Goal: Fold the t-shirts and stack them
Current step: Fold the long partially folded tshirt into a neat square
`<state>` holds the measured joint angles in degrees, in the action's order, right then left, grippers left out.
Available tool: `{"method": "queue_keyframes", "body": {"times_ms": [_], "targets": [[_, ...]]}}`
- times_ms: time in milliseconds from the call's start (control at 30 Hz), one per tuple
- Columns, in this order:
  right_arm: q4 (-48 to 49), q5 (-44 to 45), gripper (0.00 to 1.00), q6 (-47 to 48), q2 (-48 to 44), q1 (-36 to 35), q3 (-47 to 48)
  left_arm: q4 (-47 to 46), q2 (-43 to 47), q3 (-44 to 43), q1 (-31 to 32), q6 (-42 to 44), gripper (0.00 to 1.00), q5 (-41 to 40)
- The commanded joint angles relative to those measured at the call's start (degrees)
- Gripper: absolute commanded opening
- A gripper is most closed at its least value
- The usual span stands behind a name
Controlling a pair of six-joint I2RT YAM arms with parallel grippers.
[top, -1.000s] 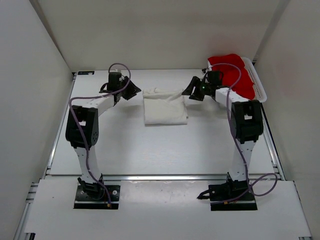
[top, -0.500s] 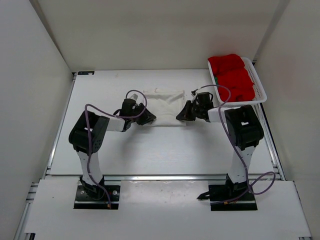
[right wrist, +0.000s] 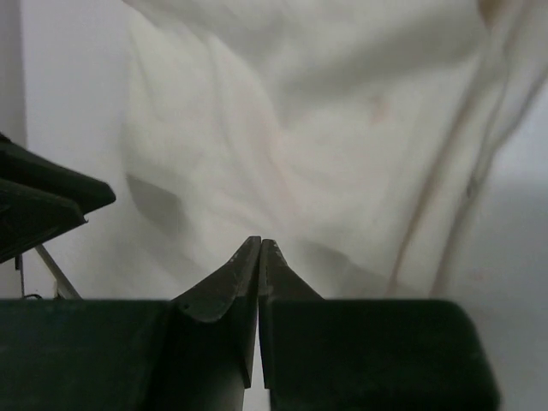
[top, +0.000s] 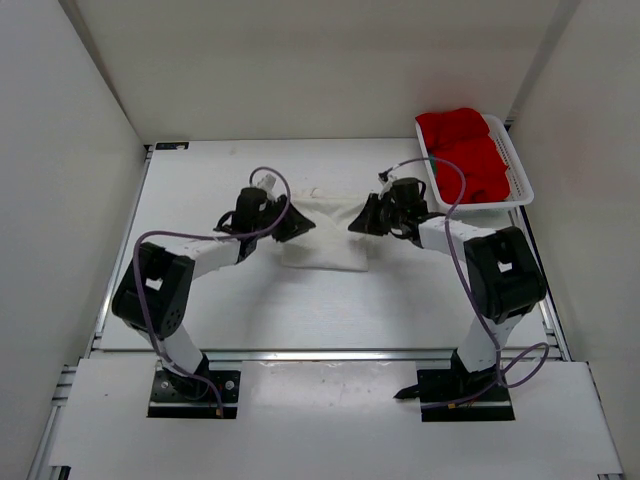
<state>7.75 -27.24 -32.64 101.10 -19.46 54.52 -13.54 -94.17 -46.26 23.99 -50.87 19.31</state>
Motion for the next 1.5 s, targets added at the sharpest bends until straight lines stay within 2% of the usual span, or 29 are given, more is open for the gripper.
{"method": "queue_keyframes", "body": {"times_ms": [0,100,200,367,567,733,833,867,933,967,1000,1100,1167,1267,1367,1467], "targets": [[1.1,-0.5,0.01,2.3,2.2,1.8,6.7,0.7,-5.4,-10.5,-2.6,1.0,0.44,2.0],[0.5,-4.6,0.00,0.5,9.0,3.4,13.7,3.1,-14.5,-19.0,-5.8,-0.3,0.43,5.8],[-0.4,-5.2,0.00,0.0,14.7,4.5,17.7,6.9,-21.5,-25.9,-7.3,1.2,0.43,6.3],[-2.5,-7.1,0.00,-1.1,21.8,7.1,25.5,5.3,-28.3,-33.3,-10.9,0.2,0.43,6.4],[-7.7,-9.5,0.00,0.1,29.6,7.9,36.8,11.1,-34.8,-44.0,-11.7,1.9,0.43,5.8],[-9.4,-10.5,0.00,0.1,31.1,7.8,38.4,7.7,-33.5,-40.1,-13.0,0.9,0.45,7.9],[-10.6,-11.3,0.04,0.6,29.7,8.0,39.6,5.6,-27.6,-35.6,-14.1,1.9,0.50,5.8],[-11.9,-11.4,0.08,1.3,28.4,8.0,40.1,5.8,-26.4,-34.1,-14.7,2.8,0.54,4.9],[-13.4,-10.3,0.26,3.5,25.4,7.3,40.3,7.0,-21.7,-30.5,-15.2,5.3,0.60,0.2],[-13.6,-9.5,0.31,3.9,22.7,7.0,39.7,8.2,-20.5,-29.4,-15.2,7.5,0.64,-1.4],[-13.4,-8.3,0.41,4.6,21.3,6.8,38.2,10.3,-19.3,-29.5,-15.2,8.9,0.66,-3.6],[-9.0,-5.9,0.58,4.4,12.7,5.8,29.6,16.3,-18.4,-28.6,-13.9,16.6,0.75,-8.0],[-4.1,-5.3,0.63,3.1,5.2,5.2,22.5,16.4,-18.8,-26.4,-12.8,18.2,0.77,-6.8],[3.2,-4.7,0.64,0.7,-3.1,4.9,10.7,15.6,-21.0,-24.6,-11.5,20.5,0.78,-2.9],[7.8,-5.3,0.64,-0.9,-7.9,4.8,0.6,17.5,-23.7,-26.9,-7.8,24.1,0.72,-2.5],[11.2,-8.6,0.63,-2.4,-9.7,3.3,-3.7,18.6,-26.9,-30.6,-5.3,24.9,0.66,-2.1]]}}
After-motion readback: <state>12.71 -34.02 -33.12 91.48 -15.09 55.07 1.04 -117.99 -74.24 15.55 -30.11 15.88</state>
